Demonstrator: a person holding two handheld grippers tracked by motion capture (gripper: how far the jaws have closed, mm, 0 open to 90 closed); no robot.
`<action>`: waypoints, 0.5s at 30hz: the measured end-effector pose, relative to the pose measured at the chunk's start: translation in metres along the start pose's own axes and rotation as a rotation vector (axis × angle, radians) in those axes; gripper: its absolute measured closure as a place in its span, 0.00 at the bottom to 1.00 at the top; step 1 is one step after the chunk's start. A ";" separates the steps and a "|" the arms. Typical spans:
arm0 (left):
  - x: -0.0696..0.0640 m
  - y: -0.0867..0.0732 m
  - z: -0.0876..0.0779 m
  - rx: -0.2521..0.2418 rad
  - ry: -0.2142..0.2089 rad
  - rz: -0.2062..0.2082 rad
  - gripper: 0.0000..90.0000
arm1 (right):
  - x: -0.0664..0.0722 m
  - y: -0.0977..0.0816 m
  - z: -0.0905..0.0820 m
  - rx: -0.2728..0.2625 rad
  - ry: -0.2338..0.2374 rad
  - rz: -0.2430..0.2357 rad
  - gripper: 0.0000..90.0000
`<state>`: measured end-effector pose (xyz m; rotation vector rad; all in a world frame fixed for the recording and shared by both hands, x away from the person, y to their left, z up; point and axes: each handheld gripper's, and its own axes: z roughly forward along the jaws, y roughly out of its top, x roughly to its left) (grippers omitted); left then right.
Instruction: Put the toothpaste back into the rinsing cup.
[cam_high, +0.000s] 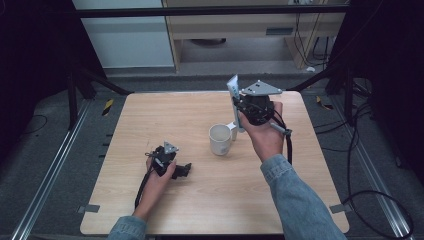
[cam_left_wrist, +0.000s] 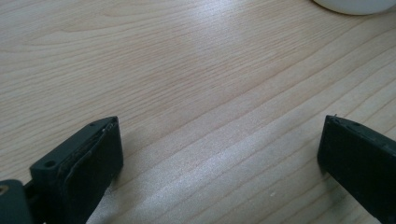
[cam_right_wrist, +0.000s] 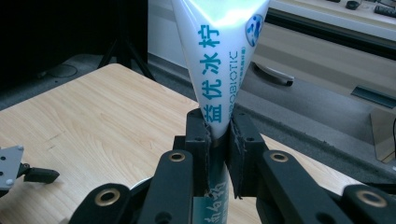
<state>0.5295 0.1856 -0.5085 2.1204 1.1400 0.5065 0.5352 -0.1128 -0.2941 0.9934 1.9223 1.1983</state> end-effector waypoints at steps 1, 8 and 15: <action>0.000 0.000 0.000 -0.002 0.000 -0.002 0.00 | 0.000 0.000 -0.001 -0.003 0.000 0.000 0.88; -0.001 0.000 0.001 -0.012 0.002 -0.013 0.00 | -0.001 0.001 -0.005 -0.026 -0.022 -0.003 0.88; -0.001 0.000 0.001 -0.008 0.001 -0.009 0.00 | 0.001 0.003 -0.005 -0.047 -0.017 -0.010 0.88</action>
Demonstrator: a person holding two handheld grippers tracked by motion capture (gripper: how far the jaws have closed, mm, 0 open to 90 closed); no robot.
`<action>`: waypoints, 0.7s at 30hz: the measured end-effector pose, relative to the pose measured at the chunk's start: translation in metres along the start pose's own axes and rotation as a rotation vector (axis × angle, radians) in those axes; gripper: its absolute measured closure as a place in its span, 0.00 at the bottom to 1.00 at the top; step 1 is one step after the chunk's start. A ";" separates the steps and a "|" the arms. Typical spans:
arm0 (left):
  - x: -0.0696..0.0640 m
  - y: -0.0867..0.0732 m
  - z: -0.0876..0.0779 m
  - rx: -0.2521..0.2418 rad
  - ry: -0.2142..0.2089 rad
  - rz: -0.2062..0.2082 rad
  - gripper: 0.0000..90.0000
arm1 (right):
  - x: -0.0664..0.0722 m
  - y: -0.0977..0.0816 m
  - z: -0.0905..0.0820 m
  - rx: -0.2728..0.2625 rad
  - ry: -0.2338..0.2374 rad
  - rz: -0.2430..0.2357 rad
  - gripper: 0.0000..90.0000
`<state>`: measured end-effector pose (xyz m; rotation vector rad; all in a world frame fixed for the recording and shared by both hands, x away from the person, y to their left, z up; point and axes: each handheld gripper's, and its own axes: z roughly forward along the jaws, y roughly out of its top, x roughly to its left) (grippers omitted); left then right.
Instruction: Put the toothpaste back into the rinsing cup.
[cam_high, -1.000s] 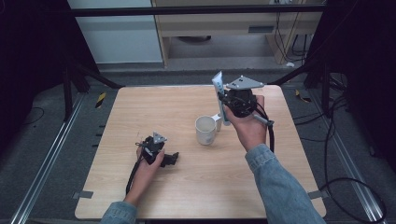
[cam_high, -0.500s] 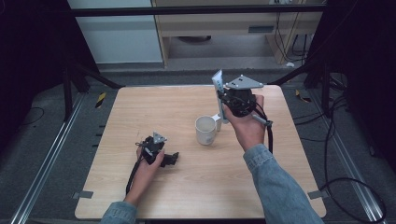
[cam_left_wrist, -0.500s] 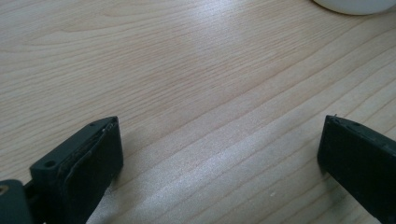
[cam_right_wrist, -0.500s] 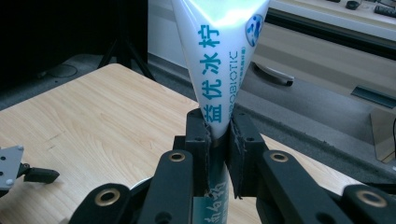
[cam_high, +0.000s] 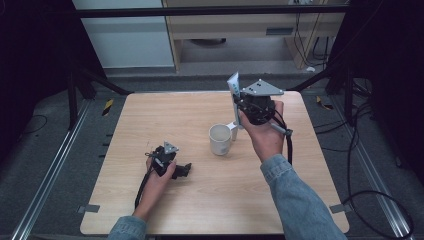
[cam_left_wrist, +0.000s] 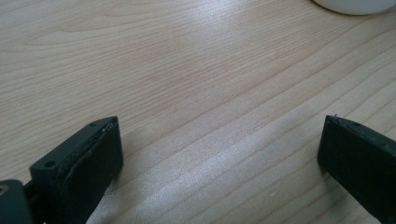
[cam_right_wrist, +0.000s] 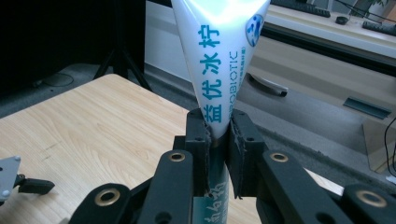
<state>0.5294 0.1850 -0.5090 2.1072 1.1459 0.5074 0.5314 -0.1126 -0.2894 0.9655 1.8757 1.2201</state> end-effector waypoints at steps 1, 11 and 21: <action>0.000 0.000 0.000 0.003 0.000 0.004 0.00 | 0.000 0.000 0.000 -0.004 0.000 0.000 0.88; 0.000 0.000 0.000 0.005 -0.001 0.006 0.00 | 0.004 0.002 0.003 -0.025 0.019 0.006 0.88; 0.000 0.000 0.000 0.005 -0.001 0.005 0.00 | 0.009 0.004 0.007 -0.047 0.030 0.026 0.88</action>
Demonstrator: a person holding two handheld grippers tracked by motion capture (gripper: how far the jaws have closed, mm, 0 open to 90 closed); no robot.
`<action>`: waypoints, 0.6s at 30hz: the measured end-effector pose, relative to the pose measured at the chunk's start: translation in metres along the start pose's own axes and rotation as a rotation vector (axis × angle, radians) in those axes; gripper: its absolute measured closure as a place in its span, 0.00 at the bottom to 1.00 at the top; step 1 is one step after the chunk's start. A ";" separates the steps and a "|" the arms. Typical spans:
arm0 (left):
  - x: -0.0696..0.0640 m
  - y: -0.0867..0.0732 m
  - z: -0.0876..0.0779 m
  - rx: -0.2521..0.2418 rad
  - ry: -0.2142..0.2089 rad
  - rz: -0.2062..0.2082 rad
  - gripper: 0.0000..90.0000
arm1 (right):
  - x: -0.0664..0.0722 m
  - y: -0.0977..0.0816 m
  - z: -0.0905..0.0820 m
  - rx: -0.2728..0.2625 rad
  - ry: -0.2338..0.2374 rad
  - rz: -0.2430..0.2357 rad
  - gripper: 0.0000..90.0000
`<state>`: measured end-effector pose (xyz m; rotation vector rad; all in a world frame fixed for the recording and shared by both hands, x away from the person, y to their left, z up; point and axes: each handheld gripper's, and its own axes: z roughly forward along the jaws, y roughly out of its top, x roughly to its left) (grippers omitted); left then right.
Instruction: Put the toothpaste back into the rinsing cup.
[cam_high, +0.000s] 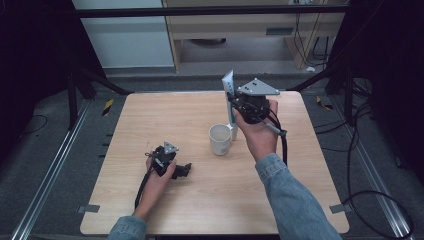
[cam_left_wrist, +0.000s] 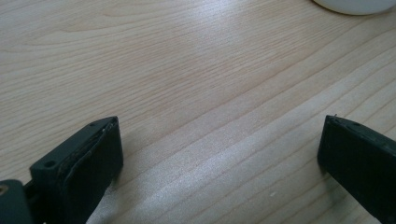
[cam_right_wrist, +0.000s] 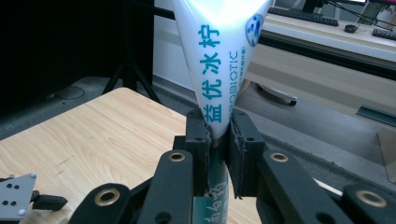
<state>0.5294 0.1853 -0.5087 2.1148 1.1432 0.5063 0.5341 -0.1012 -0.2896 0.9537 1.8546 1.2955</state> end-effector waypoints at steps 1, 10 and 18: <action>0.000 0.000 0.000 0.000 0.000 0.000 0.00 | 0.001 0.000 0.000 -0.001 0.001 0.001 0.88; 0.000 0.000 0.000 -0.002 0.000 -0.002 0.00 | 0.004 -0.004 0.007 0.000 0.014 0.016 0.88; 0.000 0.000 0.000 0.000 0.000 0.001 0.00 | 0.008 -0.012 0.016 0.005 0.023 0.034 0.88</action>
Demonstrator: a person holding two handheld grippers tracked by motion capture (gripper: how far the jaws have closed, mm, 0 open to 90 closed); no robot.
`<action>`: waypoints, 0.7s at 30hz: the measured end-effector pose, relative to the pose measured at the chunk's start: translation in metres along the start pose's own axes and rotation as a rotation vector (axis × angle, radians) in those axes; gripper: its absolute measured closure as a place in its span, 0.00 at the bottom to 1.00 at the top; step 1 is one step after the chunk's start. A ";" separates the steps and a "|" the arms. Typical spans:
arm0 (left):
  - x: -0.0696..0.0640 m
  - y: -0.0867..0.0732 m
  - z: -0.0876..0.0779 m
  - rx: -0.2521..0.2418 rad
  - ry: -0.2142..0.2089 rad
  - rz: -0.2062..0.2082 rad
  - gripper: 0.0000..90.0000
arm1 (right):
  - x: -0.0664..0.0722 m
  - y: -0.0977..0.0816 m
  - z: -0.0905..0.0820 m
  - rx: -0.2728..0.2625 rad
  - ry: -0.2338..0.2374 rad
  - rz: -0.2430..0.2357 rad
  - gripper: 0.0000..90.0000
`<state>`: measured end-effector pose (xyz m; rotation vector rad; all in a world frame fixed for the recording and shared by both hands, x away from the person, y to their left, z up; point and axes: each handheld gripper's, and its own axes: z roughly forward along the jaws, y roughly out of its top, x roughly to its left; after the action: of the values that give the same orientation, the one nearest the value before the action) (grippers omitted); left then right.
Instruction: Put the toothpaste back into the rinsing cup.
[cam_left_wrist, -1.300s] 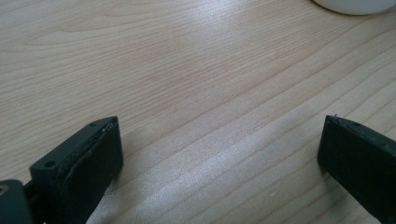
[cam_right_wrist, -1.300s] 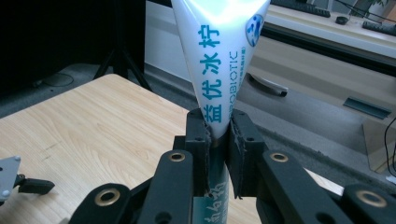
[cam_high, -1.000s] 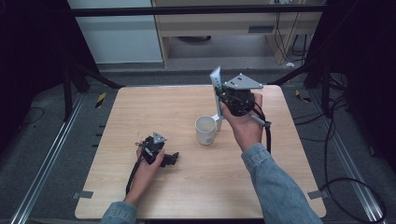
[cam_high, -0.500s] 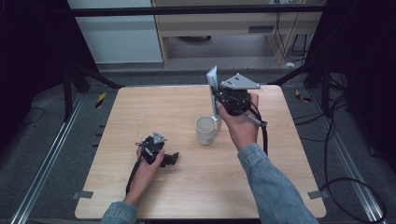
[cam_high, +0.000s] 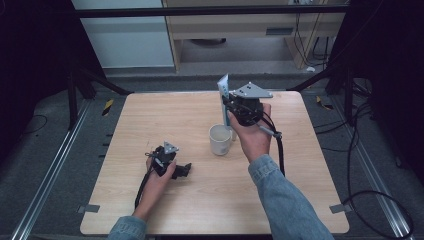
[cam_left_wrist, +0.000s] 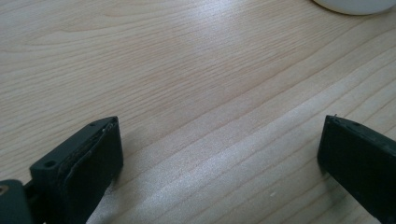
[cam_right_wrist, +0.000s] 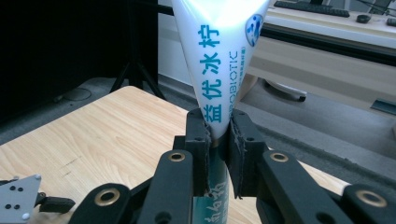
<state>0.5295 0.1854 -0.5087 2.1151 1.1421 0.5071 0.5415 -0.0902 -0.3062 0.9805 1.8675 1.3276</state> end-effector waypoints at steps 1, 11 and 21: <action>0.000 0.000 0.000 0.000 0.000 0.000 0.00 | 0.001 -0.001 0.001 0.002 0.005 0.005 0.88; 0.000 0.000 0.000 0.000 0.000 0.000 0.00 | 0.004 -0.010 0.010 0.008 0.030 0.048 0.88; 0.000 0.000 0.000 0.005 -0.001 0.005 0.00 | 0.005 -0.024 0.018 0.025 0.035 0.066 0.88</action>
<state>0.5295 0.1858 -0.5085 2.1227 1.1390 0.5065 0.5485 -0.0826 -0.3344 1.0459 1.8973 1.3705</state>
